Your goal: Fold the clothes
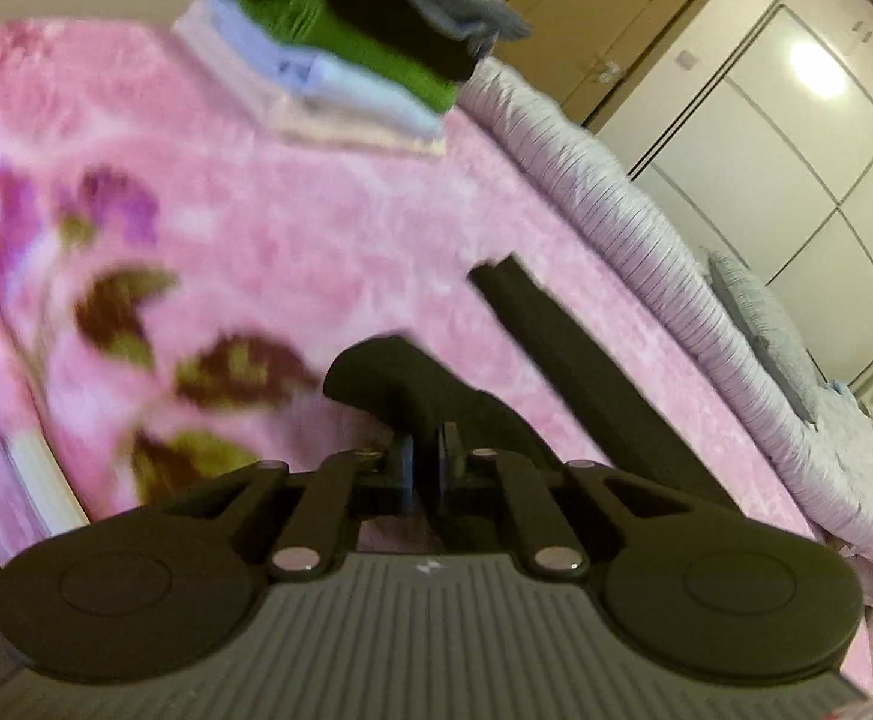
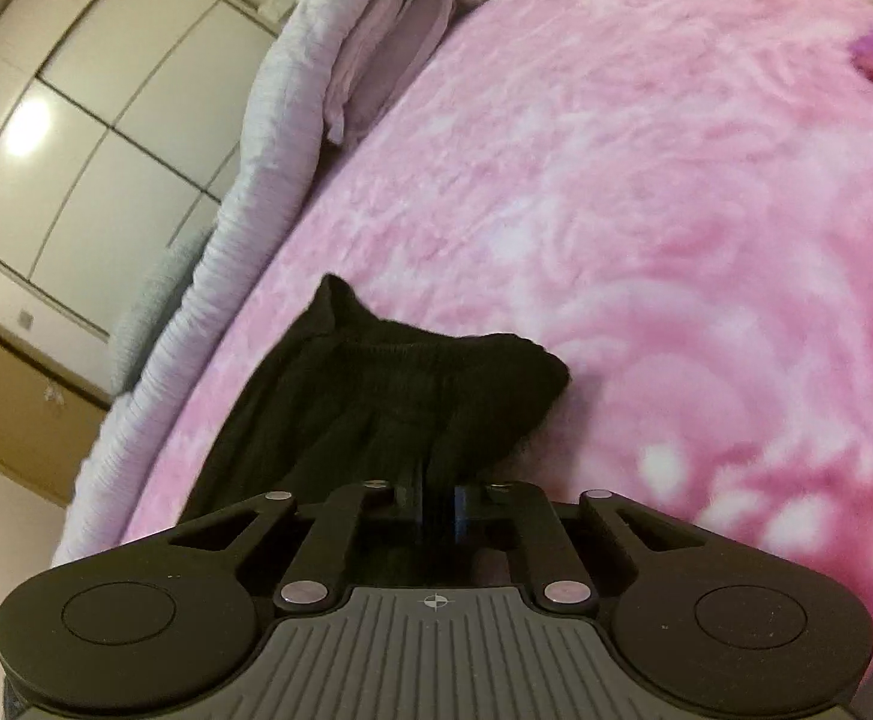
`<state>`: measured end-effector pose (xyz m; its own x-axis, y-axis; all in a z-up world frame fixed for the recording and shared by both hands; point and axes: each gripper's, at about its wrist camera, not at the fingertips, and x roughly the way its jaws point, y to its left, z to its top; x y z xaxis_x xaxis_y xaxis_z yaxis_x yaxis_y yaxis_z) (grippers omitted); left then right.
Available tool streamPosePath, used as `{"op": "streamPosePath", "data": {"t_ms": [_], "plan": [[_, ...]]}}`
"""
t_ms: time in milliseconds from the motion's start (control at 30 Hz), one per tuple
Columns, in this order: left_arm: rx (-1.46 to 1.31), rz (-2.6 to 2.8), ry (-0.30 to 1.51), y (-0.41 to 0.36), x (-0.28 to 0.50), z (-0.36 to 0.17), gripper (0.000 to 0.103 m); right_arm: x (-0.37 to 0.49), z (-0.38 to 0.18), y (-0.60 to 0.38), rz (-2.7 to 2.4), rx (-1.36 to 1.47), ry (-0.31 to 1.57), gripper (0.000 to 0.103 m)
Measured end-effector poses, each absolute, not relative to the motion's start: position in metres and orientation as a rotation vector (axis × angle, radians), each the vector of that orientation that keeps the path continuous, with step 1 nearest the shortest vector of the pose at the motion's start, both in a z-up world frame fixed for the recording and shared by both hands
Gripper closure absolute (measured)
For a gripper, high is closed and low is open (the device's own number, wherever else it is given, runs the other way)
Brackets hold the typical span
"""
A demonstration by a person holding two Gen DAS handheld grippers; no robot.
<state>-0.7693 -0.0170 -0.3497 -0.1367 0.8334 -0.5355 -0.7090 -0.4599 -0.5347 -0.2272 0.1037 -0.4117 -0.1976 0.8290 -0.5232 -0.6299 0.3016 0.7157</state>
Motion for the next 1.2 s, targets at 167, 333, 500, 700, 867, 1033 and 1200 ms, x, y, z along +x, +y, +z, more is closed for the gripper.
{"op": "streamPosePath", "data": {"t_ms": [167, 333, 500, 700, 867, 1033, 1200], "plan": [[-0.879, 1.846, -0.165, -0.043, -0.781, -0.334, 0.098, -0.236, -0.395, 0.055, 1.36, 0.292, 1.154, 0.099], [-0.894, 1.846, 0.047, -0.048, -0.778, -0.373, 0.097, -0.24, -0.401, 0.038, 1.309, 0.239, 1.179, 0.099], [-0.839, 1.886, 0.039, -0.065, -0.784, -0.366, 0.089, -0.241, -0.401, 0.028, 1.257, 0.165, 1.185, 0.098], [-0.712, 2.044, 0.091, -0.075, -0.781, -0.332, 0.092, -0.27, -0.346, 0.017, 1.194, -0.141, 0.858, 0.093], [-0.702, 1.89, 0.243, -0.051, -0.734, -0.331, 0.089, -0.311, -0.342, 0.029, 1.406, -0.205, 0.783, 0.093], [-0.746, 1.78, 0.511, -0.027, -0.682, -0.356, 0.086, -0.336, -0.381, 0.047, 1.372, -0.397, 0.902, 0.093], [-0.7, 1.774, 0.614, -0.045, -0.647, -0.335, 0.086, -0.352, -0.357, 0.024, 1.399, -0.371, 0.879, 0.042]]}}
